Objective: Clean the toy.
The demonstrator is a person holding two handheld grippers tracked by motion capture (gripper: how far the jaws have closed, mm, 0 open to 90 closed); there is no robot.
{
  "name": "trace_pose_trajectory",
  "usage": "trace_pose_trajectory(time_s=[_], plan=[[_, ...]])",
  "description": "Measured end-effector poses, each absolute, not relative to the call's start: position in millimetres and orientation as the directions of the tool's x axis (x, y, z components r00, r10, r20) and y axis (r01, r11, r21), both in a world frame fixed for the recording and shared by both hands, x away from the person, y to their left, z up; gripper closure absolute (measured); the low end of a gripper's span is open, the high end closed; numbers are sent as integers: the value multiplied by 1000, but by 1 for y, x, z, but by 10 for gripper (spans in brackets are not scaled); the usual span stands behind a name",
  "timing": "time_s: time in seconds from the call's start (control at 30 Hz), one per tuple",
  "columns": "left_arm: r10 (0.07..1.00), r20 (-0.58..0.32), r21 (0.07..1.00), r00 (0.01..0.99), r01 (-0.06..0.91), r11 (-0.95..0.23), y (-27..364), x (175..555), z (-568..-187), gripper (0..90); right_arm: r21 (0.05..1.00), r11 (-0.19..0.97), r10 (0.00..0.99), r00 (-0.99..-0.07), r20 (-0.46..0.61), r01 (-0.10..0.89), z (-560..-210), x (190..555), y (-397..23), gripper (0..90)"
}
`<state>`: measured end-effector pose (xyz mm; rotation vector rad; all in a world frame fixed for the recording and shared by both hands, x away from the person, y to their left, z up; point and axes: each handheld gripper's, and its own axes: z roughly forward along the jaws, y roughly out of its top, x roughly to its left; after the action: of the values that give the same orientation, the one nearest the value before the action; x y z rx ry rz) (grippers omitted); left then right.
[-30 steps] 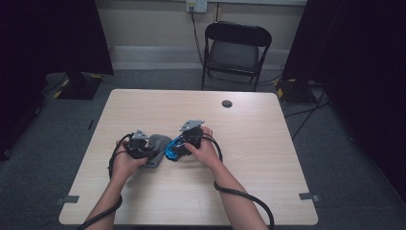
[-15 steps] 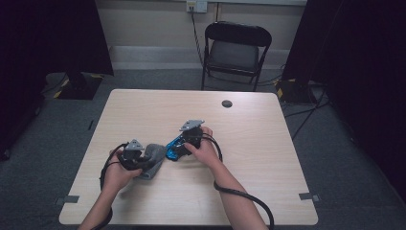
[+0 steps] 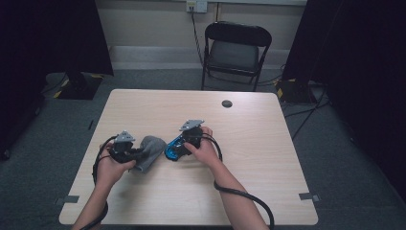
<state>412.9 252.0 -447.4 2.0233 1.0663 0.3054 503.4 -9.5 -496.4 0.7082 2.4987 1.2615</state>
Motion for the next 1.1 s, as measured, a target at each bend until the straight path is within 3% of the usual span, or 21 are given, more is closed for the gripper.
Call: trace_pose_trajectory(time_s=[0.47,1.1], plan=[[805,-166,770,570,584,-255,227,474,-445,761,804,510,525,-851,-8,307,-496,504,-10,0],[805,-146,760,574,586,-281,184,513,-465,759,807,506,526,-851,-6,306,-497,504,-10,0]])
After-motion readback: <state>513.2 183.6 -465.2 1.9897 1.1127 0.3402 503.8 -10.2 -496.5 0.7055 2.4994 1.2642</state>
